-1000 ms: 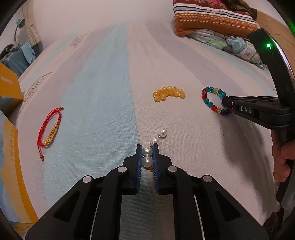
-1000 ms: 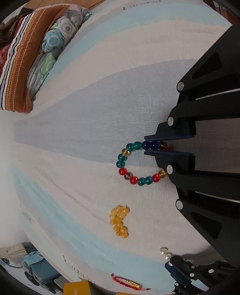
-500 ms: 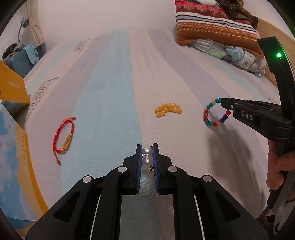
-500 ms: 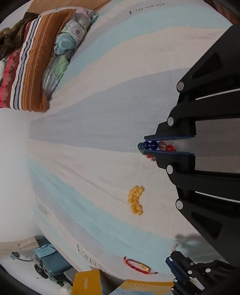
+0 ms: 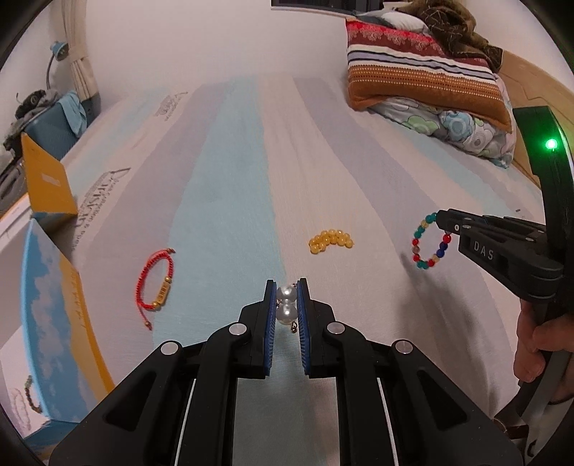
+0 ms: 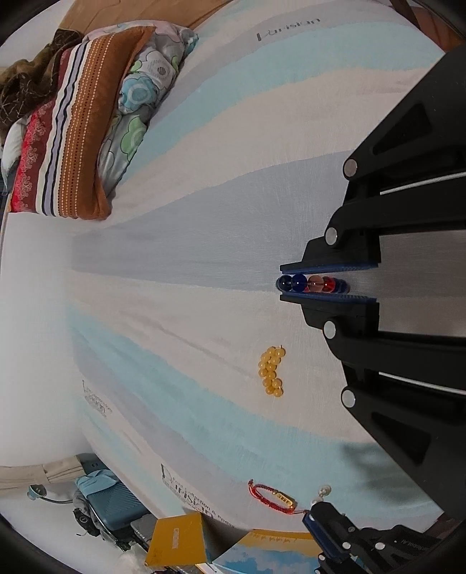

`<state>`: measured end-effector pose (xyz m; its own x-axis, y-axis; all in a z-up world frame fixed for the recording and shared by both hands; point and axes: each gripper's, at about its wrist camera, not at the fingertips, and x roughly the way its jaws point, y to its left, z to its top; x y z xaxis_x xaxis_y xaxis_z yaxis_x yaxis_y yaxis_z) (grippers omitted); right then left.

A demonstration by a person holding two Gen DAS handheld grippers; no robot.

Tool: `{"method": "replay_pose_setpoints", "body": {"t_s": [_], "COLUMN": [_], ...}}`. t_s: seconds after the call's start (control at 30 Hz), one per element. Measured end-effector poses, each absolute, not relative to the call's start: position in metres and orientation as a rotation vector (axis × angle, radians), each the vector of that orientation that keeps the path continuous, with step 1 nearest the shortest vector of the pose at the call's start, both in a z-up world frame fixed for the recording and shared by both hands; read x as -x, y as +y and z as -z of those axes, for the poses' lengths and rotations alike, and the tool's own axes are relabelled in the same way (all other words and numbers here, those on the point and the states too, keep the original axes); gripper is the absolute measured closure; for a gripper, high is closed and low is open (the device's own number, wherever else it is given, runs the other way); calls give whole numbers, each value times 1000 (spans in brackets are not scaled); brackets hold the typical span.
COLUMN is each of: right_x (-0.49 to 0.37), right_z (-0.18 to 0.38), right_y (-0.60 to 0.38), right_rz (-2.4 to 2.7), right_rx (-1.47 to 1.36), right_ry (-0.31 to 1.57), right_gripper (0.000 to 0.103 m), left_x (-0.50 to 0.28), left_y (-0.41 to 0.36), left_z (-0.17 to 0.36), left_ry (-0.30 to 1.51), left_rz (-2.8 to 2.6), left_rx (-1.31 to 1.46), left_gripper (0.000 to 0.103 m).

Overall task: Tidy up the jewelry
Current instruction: 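Carry both held items into the white box and open both tools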

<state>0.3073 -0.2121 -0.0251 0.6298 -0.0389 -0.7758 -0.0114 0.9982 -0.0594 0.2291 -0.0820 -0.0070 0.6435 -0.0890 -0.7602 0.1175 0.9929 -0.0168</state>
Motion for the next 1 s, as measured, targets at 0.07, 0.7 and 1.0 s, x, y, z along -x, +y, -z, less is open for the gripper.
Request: {"method": "replay_pose_setpoints", "body": {"t_s": [0.07,0.7,1.0], "right_x": [-305,-279,-274], "right_z": [20,-35,-58], "right_y": [-212,-177,-127], "right_rz": [18,-8,-71], "right_rx": [58,65,89], "right_ry": [887,834,810], "right_gripper": [94,94,94], "left_x": [-227,-197,-178], "left_y": [-81,-42,11], "left_z": [1,-48,-75], "left_ry": [859,806,773], "left_rz": [115,44,-22], "left_rx": [-35,-15,20], "left_gripper": [92,92,92]}}
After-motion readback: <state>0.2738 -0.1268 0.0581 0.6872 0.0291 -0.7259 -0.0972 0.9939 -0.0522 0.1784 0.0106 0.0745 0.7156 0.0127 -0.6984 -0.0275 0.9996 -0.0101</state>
